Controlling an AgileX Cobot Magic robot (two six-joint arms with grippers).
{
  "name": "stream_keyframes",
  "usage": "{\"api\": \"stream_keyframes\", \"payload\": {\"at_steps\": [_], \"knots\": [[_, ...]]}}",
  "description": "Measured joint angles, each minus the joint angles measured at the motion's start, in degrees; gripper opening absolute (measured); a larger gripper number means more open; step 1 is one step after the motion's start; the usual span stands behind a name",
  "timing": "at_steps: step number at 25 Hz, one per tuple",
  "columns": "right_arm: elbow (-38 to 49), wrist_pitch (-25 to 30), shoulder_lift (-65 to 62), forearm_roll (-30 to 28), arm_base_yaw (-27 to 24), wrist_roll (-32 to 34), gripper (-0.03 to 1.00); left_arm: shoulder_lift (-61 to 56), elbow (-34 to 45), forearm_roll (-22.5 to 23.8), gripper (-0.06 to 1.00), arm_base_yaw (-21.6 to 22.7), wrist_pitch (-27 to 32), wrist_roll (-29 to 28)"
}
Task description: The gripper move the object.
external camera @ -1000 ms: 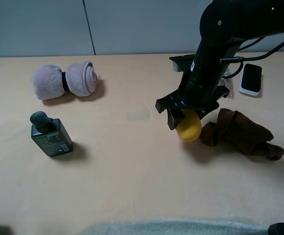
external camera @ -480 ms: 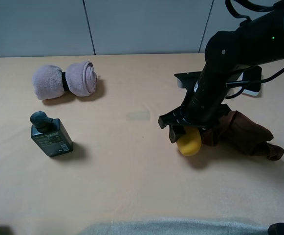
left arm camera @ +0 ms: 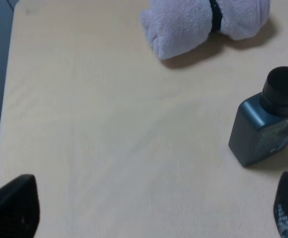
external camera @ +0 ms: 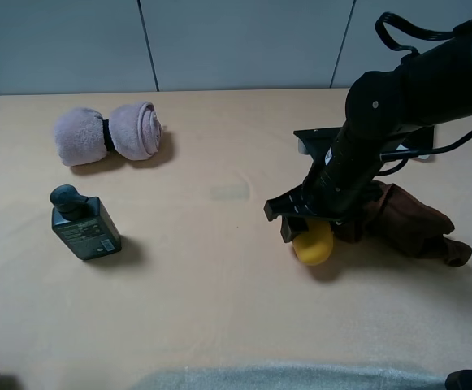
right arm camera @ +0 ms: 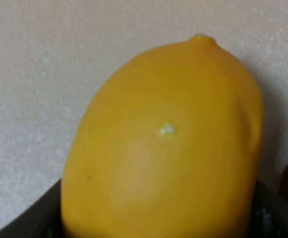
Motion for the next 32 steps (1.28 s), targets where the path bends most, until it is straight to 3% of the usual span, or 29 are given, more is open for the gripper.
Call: {"api": "stream_keyframes", "payload": {"at_steps": [12,19,32], "knots": [[0.0,-0.8,0.0,-0.2,0.0,0.0,0.46,0.0,0.0,0.0,0.94,0.0,0.0,0.0],[0.0,-1.4,0.0,-0.3,0.0,0.0,0.67,0.0,0.0,0.0,0.94,0.0,0.0,0.0],[0.0,-1.3,0.0,-0.1,0.0,0.0,0.69,0.0,0.0,0.0,0.94,0.0,0.0,0.0]]}}
